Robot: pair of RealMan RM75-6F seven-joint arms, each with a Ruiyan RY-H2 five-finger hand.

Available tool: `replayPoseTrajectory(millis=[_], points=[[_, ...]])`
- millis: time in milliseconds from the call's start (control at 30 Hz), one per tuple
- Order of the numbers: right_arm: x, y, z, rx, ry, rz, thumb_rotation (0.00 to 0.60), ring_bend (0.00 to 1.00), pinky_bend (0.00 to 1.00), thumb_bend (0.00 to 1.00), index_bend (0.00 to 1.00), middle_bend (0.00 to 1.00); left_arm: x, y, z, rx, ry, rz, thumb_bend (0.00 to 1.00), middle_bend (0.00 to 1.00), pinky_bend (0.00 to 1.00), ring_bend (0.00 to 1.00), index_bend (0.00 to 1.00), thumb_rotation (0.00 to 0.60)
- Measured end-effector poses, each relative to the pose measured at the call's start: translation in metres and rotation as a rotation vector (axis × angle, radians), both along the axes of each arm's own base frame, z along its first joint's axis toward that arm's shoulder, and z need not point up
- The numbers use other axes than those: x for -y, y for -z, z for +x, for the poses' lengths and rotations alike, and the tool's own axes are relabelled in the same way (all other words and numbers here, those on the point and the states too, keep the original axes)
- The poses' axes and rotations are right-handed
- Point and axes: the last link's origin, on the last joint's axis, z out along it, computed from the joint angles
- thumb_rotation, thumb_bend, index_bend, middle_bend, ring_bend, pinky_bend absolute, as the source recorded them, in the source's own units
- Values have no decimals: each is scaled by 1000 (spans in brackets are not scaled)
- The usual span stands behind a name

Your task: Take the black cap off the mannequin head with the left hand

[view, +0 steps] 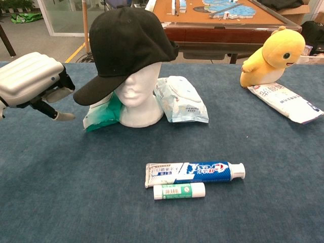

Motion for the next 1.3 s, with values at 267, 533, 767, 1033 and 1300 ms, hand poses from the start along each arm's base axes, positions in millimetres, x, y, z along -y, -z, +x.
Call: replayPoseTrajectory(millis=[267, 533, 767, 1033, 1300], points=[[0, 0, 0, 0, -1, -1, 600, 462, 650, 155, 485, 430, -3, 3, 7, 32, -6, 37, 0, 1000, 937, 958, 986, 600], [0, 0, 0, 1, -1, 0, 600, 462, 650, 156, 485, 430, -5, 6, 11, 35, -28, 55, 0, 1000, 938, 958, 986, 600], [1, -1, 0, 2, 0, -2, 600, 462, 650, 155, 485, 430, -5, 10, 15, 51, -24, 50, 0, 1000, 938, 958, 986, 600], [1, -1, 0, 3, -2, -3, 600, 462, 650, 155, 485, 430, -5, 13, 23, 78, -10, 57, 0, 1000, 938, 958, 986, 600], [0, -2, 0, 4, -2, -3, 600, 462, 650, 156, 485, 430, -5, 14, 25, 81, -9, 58, 0, 1000, 938, 958, 986, 600]])
